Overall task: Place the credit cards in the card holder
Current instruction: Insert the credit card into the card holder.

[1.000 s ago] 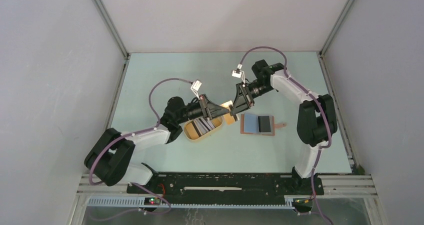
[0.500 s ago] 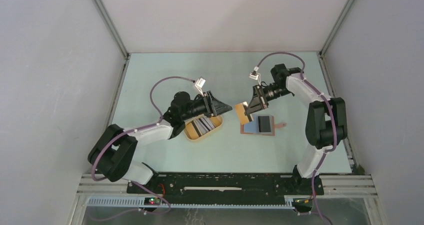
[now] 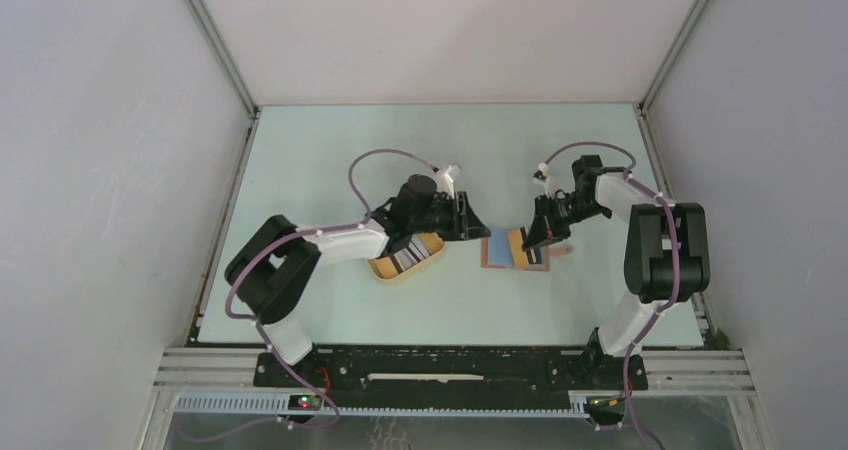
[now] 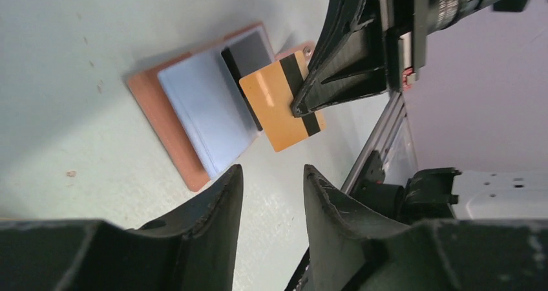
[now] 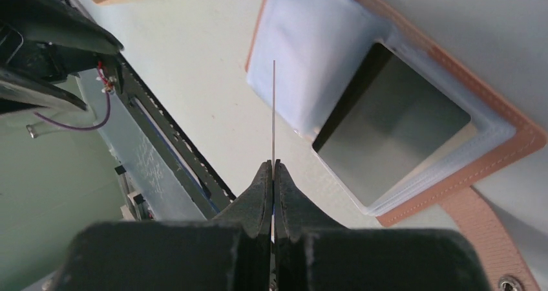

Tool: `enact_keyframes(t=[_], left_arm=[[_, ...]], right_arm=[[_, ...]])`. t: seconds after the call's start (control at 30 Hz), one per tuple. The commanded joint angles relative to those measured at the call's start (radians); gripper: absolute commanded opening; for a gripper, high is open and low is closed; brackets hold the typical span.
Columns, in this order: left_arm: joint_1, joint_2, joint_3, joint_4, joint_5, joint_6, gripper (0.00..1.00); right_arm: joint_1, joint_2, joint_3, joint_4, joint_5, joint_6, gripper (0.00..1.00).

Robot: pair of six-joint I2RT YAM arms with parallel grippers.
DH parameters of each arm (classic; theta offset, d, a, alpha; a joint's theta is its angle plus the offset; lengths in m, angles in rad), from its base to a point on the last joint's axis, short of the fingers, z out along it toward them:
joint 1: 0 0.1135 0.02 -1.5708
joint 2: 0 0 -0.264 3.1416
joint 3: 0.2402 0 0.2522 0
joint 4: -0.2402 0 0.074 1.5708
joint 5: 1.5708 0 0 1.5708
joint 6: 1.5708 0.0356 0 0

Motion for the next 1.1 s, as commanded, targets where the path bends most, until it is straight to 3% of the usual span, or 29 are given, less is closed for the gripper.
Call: enact_keyframes(t=[0.0, 0.33, 1.07], left_arm=[[-0.041, 0.081, 0.130, -0.135, 0.004, 0.078, 0.43], [-0.068, 0.238, 0.281, -0.274, 0.050, 0.122, 0.35], [-0.072, 0.355, 0.359, -0.447, 0.036, 0.133, 0.27]], right_arm=[[-0.011, -0.026, -0.031, 0.046, 0.071, 0.067, 0.00], [-0.057, 0.053, -0.033, 0.061, 0.075, 0.087, 0.00], [-0.085, 0.156, 0.004, 0.062, 0.021, 0.123, 0.00]])
